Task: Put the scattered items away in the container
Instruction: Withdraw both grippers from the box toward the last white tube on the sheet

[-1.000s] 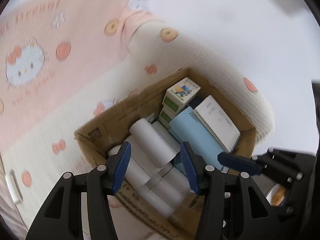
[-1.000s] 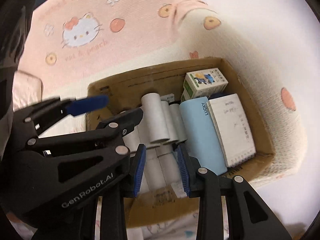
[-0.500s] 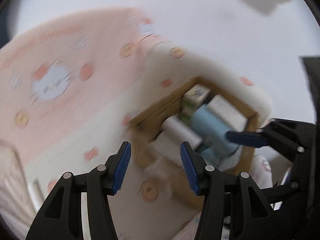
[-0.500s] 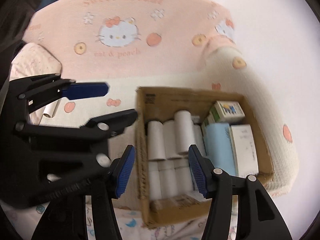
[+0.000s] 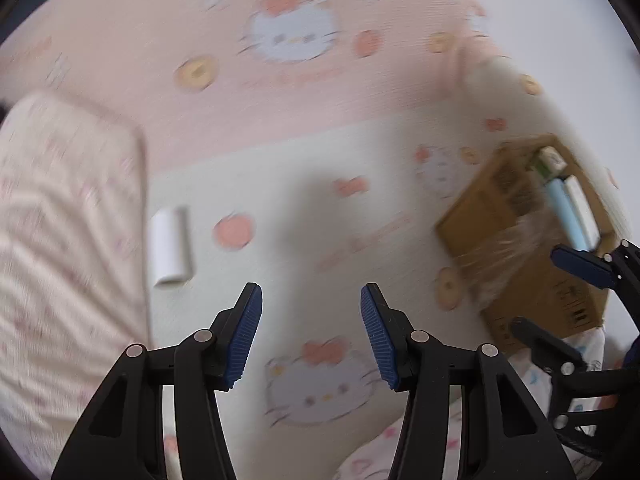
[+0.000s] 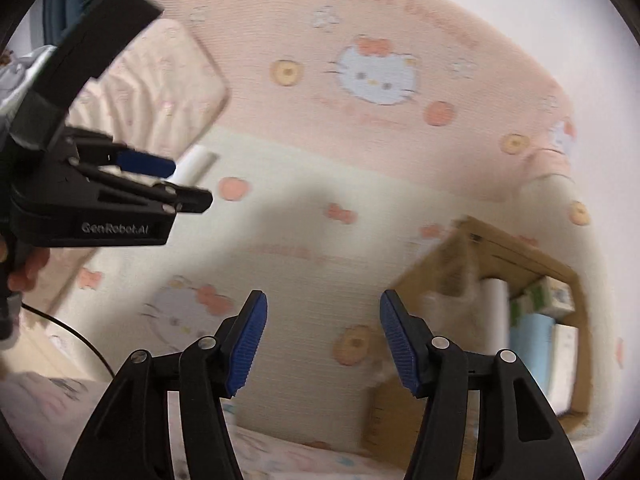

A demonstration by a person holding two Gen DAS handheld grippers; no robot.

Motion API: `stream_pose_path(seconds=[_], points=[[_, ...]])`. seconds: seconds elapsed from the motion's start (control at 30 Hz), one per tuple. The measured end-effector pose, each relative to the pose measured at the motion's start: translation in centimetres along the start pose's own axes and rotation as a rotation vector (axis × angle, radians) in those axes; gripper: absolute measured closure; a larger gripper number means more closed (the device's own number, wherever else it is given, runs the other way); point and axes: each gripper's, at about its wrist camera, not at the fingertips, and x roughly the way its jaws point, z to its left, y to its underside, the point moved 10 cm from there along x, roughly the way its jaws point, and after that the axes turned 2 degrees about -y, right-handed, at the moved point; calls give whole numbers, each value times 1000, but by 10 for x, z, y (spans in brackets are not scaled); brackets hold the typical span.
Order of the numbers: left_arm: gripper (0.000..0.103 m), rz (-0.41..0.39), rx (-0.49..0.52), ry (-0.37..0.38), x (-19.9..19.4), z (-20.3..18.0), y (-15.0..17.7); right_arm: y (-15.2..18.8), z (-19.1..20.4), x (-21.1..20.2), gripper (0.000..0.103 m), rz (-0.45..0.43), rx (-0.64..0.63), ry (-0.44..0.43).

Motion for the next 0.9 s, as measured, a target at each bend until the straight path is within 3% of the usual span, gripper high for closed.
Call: stream_pose_path(seconds=[0.23,0.47,0.7,0.9], points=[[47,7,-181,-58,3,70,26,-28,43,11,43,-17,-61,-117],[47,44,-242,-77,26,115,39,-55,82,23,38,-57,-57,-269],[47,71,-374,-14,58,151,35,-81,102,88,37,-5,-137,-210],[47,94,-403,14,79,172,27,-105,111,150,37,81,-83,-258]])
